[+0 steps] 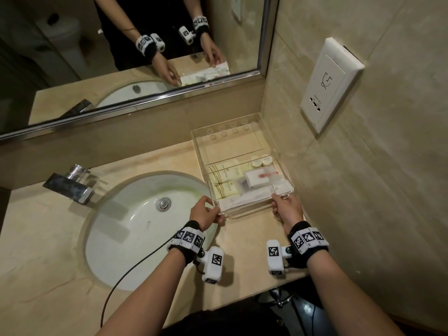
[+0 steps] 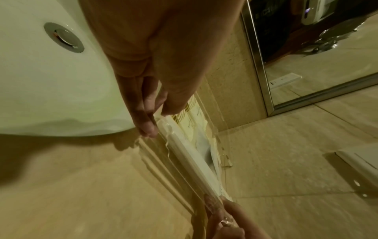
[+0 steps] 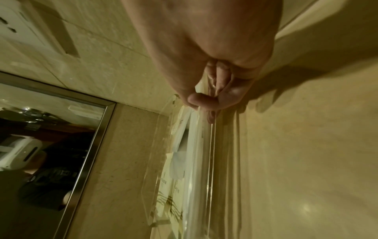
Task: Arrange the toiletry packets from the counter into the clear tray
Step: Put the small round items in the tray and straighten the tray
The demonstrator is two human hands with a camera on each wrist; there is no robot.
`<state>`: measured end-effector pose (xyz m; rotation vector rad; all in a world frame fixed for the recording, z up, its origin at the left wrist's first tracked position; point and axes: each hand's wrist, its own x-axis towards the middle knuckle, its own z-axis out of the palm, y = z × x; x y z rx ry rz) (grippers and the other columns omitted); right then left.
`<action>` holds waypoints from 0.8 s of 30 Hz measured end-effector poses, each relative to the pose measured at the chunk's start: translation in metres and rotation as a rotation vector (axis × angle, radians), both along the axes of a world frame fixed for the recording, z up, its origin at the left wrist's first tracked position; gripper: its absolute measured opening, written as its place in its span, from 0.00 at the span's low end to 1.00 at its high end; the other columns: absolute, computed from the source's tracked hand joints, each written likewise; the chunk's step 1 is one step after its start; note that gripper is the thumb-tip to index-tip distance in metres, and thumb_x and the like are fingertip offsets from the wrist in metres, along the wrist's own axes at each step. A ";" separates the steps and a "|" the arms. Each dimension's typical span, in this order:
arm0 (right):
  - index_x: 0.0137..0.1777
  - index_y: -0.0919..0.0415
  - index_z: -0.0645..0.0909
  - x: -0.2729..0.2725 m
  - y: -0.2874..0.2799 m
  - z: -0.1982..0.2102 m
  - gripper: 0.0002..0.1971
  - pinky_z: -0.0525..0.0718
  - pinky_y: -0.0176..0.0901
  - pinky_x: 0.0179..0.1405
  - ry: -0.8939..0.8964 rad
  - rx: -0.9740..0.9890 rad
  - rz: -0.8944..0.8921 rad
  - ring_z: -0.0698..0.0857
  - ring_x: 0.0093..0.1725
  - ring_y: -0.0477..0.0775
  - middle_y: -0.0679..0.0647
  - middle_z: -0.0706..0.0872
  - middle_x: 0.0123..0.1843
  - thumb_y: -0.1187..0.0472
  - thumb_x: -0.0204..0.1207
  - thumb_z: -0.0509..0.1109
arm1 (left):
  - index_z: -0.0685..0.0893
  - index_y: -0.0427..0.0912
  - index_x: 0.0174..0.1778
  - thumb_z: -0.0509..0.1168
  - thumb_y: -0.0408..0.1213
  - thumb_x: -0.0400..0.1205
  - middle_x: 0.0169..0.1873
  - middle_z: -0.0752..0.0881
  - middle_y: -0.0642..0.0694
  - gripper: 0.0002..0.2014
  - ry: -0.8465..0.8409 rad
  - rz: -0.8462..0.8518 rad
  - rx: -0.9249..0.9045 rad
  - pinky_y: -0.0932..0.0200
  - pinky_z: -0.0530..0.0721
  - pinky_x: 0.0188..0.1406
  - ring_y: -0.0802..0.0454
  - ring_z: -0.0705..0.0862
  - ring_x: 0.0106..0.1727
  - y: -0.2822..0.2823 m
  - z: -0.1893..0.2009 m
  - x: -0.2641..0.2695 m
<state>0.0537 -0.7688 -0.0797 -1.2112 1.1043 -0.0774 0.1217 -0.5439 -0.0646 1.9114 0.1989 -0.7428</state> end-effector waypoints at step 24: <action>0.46 0.71 0.84 0.053 -0.007 0.008 0.09 0.84 0.52 0.67 -0.002 0.107 0.067 0.89 0.54 0.57 0.60 0.89 0.49 0.64 0.74 0.75 | 0.76 0.22 0.47 0.58 0.28 0.85 0.44 0.84 0.28 0.09 0.305 0.526 -0.469 0.53 0.90 0.36 0.34 0.86 0.47 -0.018 0.002 0.032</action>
